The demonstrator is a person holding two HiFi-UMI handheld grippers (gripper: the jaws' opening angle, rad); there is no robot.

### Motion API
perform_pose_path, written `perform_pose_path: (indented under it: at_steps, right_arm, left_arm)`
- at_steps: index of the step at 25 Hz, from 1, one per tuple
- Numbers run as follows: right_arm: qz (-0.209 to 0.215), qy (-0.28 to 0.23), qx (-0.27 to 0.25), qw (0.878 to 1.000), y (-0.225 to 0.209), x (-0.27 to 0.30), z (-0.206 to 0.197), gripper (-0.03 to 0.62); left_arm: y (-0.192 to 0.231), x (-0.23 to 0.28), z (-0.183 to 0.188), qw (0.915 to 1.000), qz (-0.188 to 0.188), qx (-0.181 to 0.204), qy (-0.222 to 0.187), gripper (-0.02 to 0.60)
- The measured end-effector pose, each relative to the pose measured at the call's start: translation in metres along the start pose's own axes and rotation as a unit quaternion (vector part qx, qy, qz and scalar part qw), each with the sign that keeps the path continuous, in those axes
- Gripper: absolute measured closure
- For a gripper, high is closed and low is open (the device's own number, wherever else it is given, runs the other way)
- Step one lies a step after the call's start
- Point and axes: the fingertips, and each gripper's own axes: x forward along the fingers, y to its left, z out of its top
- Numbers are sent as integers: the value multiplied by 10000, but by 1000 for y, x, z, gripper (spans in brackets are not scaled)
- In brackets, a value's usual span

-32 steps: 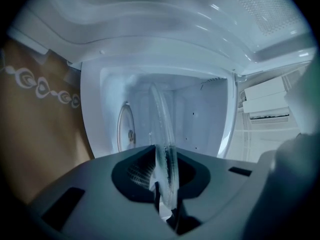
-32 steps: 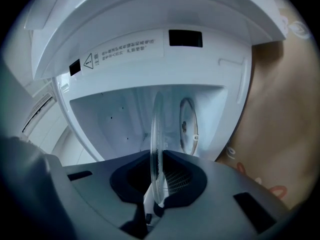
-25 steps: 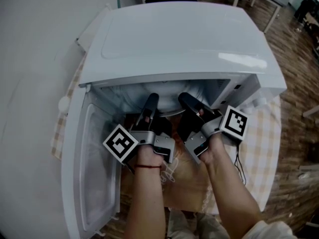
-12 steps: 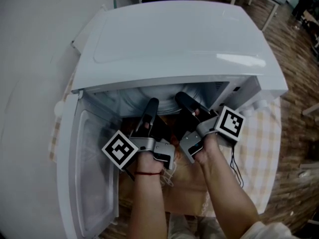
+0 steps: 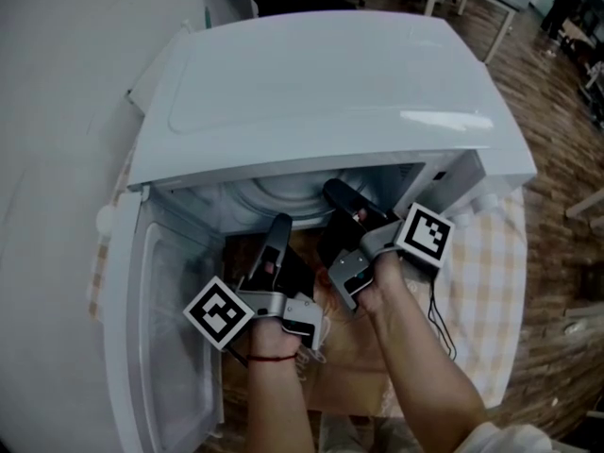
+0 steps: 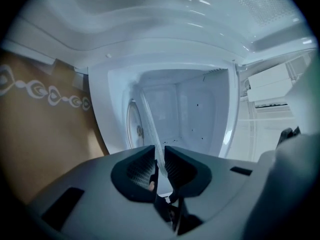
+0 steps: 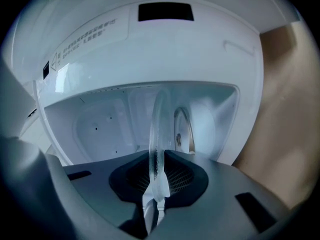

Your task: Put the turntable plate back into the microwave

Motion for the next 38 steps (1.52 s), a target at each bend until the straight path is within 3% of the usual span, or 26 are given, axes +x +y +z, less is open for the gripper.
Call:
perform_pose_path:
  at_steps: [14, 19, 22, 25, 29, 31, 32, 35, 38]
  right_arm:
    - [-481, -63, 28, 9988, -5, 8, -1, 536]
    - [-725, -147, 105, 9972, -8, 6, -1, 537]
    - [-789, -86, 112, 9968, -7, 6, 1, 543]
    - [-793, -38, 107, 9968, -6, 7, 2, 543]
    - [-796, -26, 102, 9968, -8, 7, 2, 543]
    - [-804, -12, 62, 9967, -9, 6, 2, 543]
    - [-817, 12, 36, 9966, -10, 6, 2, 545]
    - [-848, 84, -14, 9964, -11, 7, -1, 545]
    - [-906, 130, -96, 9958, -10, 8, -1, 545]
  left_arm:
    - [-5, -3, -3, 9999, 5, 63, 129, 526]
    - [5, -3, -5, 9993, 291, 85, 227, 524]
    - [18, 0, -5, 9975, 652, 12, 279, 459]
    - [19, 8, -5, 9972, 706, -141, 216, 402]
    - [15, 10, 13, 9970, 770, -89, -77, 418]
    - [19, 8, 21, 9955, 919, -63, -234, 507]
    - [22, 7, 24, 9946, 982, -106, -332, 520]
    - [27, 5, 32, 9921, 1086, -199, -590, 520]
    - [29, 6, 34, 9918, 1124, -273, -552, 523]
